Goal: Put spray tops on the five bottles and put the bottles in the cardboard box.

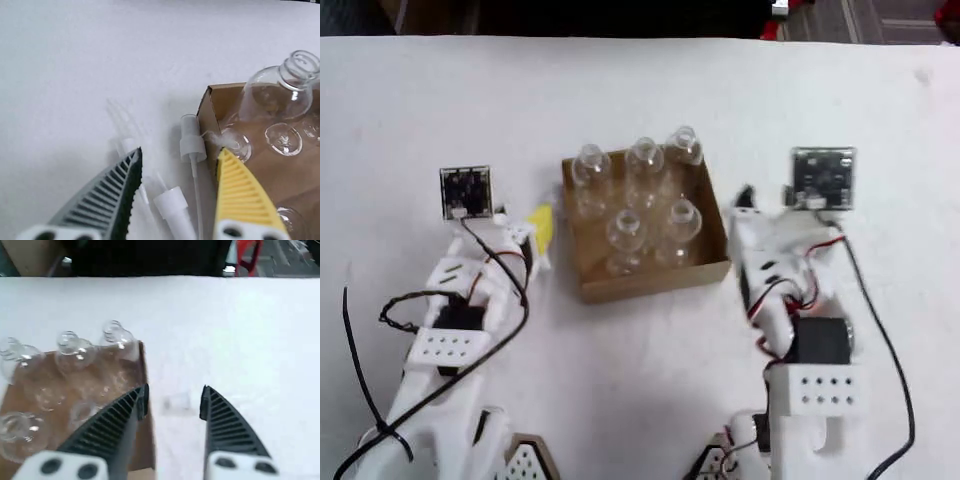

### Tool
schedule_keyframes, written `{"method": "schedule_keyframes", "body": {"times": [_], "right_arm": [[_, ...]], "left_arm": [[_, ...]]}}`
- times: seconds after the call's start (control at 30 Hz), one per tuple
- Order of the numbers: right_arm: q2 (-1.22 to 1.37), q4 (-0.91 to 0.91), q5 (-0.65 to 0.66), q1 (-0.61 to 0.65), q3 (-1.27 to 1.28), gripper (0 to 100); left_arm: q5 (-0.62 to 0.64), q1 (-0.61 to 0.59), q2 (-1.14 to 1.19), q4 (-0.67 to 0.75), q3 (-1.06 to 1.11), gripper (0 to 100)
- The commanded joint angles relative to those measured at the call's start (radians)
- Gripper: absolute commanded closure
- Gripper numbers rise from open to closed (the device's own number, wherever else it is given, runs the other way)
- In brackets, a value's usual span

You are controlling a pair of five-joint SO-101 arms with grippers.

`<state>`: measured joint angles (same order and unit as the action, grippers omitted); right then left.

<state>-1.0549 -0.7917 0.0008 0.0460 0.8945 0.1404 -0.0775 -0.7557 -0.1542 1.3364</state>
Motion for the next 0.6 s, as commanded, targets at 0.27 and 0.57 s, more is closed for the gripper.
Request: {"method": "schedule_keyframes", "body": {"times": [0.27,0.57], "right_arm": [[0.321,0.389,-0.094,-0.179,0.21,85.1],[0.452,0.499,-0.094,-0.176,0.212,85.0]], "left_arm": [[-0.006,-0.096,-0.007,-0.081,-0.098,77],[0.031,-0.148,-0.056,-0.146,-0.109,77]]}}
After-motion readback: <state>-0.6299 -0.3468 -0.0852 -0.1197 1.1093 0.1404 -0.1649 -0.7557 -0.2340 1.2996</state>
